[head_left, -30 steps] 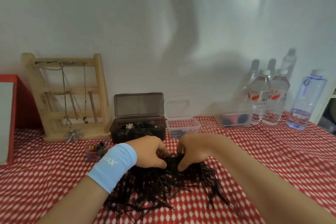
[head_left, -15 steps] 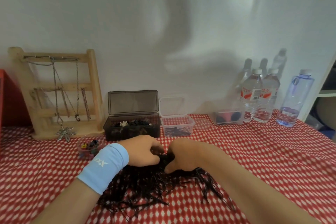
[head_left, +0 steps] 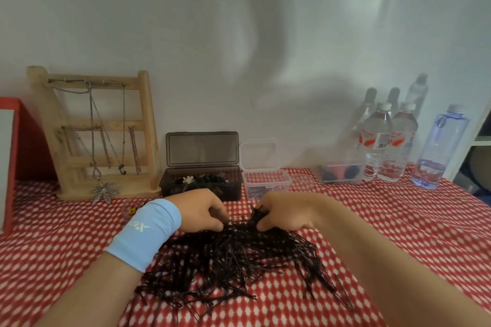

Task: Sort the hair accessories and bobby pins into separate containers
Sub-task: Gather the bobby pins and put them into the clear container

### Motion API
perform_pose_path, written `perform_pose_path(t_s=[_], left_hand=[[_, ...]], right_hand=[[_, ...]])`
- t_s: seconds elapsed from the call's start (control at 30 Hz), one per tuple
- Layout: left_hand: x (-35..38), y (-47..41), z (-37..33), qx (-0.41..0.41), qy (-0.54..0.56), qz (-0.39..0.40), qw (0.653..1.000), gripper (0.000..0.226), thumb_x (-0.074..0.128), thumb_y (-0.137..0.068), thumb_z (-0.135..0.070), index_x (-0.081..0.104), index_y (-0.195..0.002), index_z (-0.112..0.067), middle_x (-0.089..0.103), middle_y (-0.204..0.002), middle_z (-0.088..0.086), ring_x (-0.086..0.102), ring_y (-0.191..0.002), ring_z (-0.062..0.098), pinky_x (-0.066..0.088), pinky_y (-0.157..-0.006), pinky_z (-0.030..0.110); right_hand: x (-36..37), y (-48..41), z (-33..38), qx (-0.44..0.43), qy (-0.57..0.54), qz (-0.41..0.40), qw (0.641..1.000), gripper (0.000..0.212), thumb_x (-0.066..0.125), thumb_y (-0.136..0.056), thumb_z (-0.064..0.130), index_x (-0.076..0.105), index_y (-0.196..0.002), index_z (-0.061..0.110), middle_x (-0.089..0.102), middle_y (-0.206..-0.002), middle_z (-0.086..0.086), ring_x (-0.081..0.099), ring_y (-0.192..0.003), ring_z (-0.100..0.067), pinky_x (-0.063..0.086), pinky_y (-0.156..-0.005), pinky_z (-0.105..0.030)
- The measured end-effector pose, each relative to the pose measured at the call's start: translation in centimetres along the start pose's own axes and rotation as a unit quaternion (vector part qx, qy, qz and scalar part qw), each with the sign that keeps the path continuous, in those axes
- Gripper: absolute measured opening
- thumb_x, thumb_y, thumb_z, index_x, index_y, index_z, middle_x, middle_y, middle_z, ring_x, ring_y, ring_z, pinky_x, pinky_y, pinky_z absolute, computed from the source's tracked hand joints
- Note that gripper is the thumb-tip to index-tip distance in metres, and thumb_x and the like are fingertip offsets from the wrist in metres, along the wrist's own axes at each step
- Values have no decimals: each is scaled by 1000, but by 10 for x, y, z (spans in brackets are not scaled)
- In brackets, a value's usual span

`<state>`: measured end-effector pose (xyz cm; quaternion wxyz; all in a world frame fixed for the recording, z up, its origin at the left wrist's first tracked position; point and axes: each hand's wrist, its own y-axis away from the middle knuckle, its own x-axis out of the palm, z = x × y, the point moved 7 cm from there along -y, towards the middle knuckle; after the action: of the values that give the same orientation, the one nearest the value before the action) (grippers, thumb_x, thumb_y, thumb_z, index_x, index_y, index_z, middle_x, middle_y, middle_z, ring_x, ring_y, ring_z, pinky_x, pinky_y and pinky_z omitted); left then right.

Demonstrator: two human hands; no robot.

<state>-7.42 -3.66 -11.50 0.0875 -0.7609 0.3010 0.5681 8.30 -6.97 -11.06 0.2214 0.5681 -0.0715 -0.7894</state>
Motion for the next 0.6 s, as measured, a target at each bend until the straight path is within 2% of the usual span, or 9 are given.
perform_pose_path(t_s=[0.13, 0.23, 0.27, 0.37, 0.43, 0.53, 0.6], left_hand=[[-1, 3, 4, -5, 5, 12, 1000, 31, 67, -91, -35, 69, -121, -33, 66, -118, -20, 60, -105, -1, 43, -98, 18], [-3, 4, 5, 0, 29, 11, 1000, 33, 64, -92, -36, 66, -125, -31, 65, -111, -19, 59, -97, -4, 43, -92, 15], [-4, 4, 5, 2, 42, 4, 999, 34, 63, -93, -36, 64, -126, -31, 64, -108, -19, 59, -94, -4, 44, -90, 16], [-11, 2, 4, 1, 119, -34, 992, 27, 56, -94, -32, 67, -119, -30, 69, -106, -15, 65, -94, 2, 45, -88, 22], [-12, 2, 4, -9, 184, -38, 982, 22, 54, -95, -28, 68, -112, -26, 73, -98, -11, 71, -87, 6, 47, -82, 25], [-11, 3, 5, -6, 159, -36, 987, 23, 59, -94, -39, 66, -110, -24, 75, -82, -5, 72, -78, 4, 50, -82, 25], [-12, 2, 9, 0, 143, -61, 988, 17, 62, -93, -37, 69, -101, -23, 75, -77, -5, 71, -73, 5, 52, -80, 24]], right_hand=[[-7, -5, -11, 3, -102, 6, 995, 27, 57, -102, 29, 70, -119, 12, 73, -111, 0, 68, -104, -18, 50, -101, -36], [-8, -9, -15, -4, -182, 19, 983, 24, 54, -104, 25, 70, -116, 11, 75, -107, 1, 70, -98, -13, 53, -83, -22], [-9, -9, -14, -14, -199, 20, 980, 23, 53, -104, 24, 70, -113, 11, 75, -103, 1, 71, -96, -13, 53, -80, -21], [-9, -18, -10, -31, -310, 41, 949, 23, 49, -106, 16, 69, -101, 4, 76, -88, -3, 72, -81, -14, 58, -73, -26], [-7, -27, -9, -34, -335, 49, 940, 25, 47, -106, 14, 66, -95, 1, 73, -83, -9, 69, -72, -16, 59, -73, -31], [5, -39, 2, -53, -402, 98, 909, 19, 39, -101, 7, 55, -91, 7, 58, -76, -4, 54, -66, -13, 45, -68, -29], [13, -45, 9, -67, -432, 133, 889, 16, 33, -98, 12, 49, -93, 12, 50, -74, 0, 45, -65, -13, 38, -66, -30]])
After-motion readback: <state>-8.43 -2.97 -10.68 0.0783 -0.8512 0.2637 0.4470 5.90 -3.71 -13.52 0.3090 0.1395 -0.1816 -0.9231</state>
